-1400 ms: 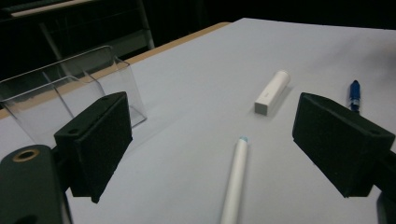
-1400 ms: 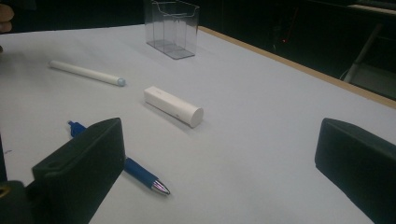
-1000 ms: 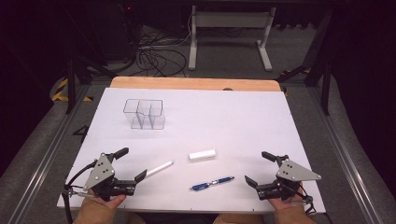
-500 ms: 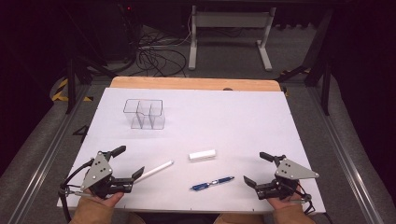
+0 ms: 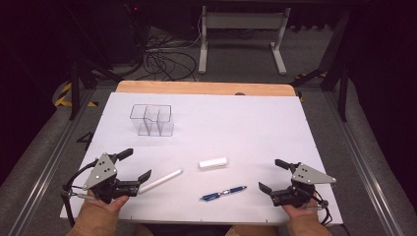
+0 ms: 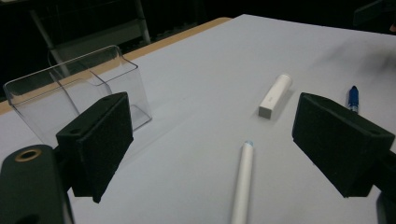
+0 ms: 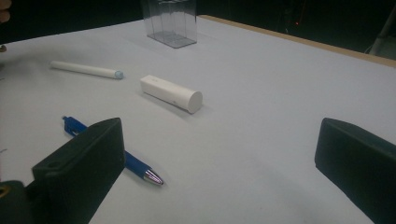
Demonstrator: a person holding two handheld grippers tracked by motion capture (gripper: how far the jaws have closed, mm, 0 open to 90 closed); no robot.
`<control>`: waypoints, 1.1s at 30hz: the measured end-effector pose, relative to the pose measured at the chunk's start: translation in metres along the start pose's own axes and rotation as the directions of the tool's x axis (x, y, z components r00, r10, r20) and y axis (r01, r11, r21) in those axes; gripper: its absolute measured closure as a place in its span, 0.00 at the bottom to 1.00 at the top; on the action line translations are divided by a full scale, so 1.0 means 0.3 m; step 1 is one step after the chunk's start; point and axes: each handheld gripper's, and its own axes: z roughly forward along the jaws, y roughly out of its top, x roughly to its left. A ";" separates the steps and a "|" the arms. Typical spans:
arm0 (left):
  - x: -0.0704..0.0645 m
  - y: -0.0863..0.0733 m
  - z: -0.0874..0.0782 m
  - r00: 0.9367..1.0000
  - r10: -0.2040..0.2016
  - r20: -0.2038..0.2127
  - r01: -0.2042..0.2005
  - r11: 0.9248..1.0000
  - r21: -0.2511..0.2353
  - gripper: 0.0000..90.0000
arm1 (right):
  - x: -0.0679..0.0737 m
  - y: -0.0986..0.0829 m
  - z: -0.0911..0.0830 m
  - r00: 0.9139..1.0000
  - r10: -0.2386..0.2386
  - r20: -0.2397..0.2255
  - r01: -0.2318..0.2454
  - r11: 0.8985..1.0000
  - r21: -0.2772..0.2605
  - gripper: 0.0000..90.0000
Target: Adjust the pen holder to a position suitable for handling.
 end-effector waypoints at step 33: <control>0.102 0.115 0.066 0.999 0.009 0.043 -0.011 0.998 0.062 0.21 | -0.020 -0.010 0.021 1.000 0.018 -0.011 -0.017 0.999 0.032 0.03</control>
